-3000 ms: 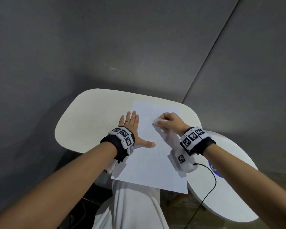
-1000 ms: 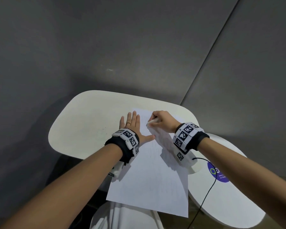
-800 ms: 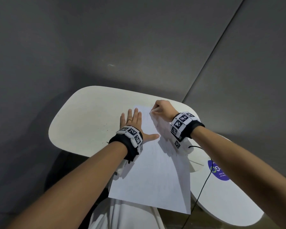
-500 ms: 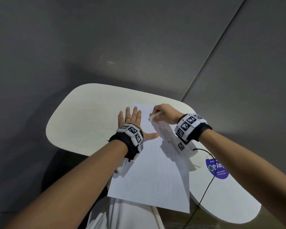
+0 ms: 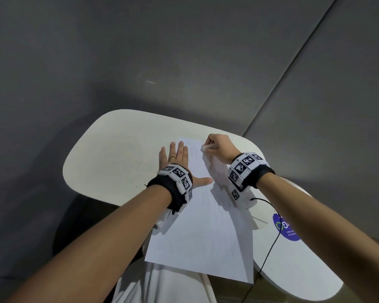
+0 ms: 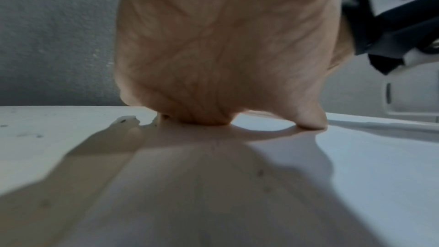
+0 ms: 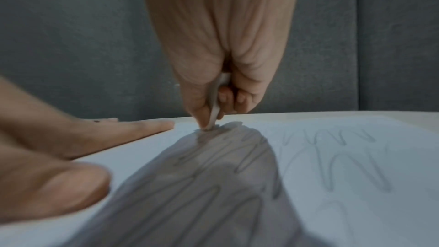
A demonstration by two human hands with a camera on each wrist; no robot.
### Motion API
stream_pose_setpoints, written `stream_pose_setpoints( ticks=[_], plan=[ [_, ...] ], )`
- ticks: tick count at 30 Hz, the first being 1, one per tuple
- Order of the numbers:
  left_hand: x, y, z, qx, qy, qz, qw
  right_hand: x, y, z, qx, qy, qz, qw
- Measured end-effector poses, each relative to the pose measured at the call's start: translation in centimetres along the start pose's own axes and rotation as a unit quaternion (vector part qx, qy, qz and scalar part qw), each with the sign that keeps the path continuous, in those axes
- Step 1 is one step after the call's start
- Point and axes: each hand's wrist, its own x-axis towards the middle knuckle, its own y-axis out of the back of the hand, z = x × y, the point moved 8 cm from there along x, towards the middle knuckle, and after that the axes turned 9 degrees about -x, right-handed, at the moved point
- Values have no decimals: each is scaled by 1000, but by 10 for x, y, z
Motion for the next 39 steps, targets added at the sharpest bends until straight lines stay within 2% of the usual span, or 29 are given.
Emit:
stream_pose_setpoints(
  ticks=[4, 5, 10, 15, 20, 25, 30, 35, 39],
  plan=[
    [1, -1, 1, 7, -8, 7, 1000, -18, -13, -12, -26, 49, -101, 993],
    [0, 0, 2, 9, -9, 9, 1000, -16, -11, -13, -37, 48, -100, 993],
    [-1, 2, 2, -1, -10, 2, 1000, 9, 0, -12, -38, -3, -7, 999],
    [-1, 2, 3, 30, -13, 12, 999, -14, -9, -16, -50, 38, -79, 995],
    [-4, 3, 4, 36, -3, 0, 999, 10, 0, -13, -33, -1, -6, 999],
    [-2, 3, 3, 30, -9, 0, 1000, -10, -18, -29, -73, 71, -105, 989],
    [-5, 4, 4, 21, -2, -6, 1000, 10, -6, -25, -43, 4, -23, 999],
    [-5, 4, 4, 20, -8, 1, 1000, -11, -17, -32, -57, 36, -86, 994],
    [-5, 2, 4, 11, -4, -12, 1000, 17, -9, -26, -29, -19, -21, 999]
  ],
)
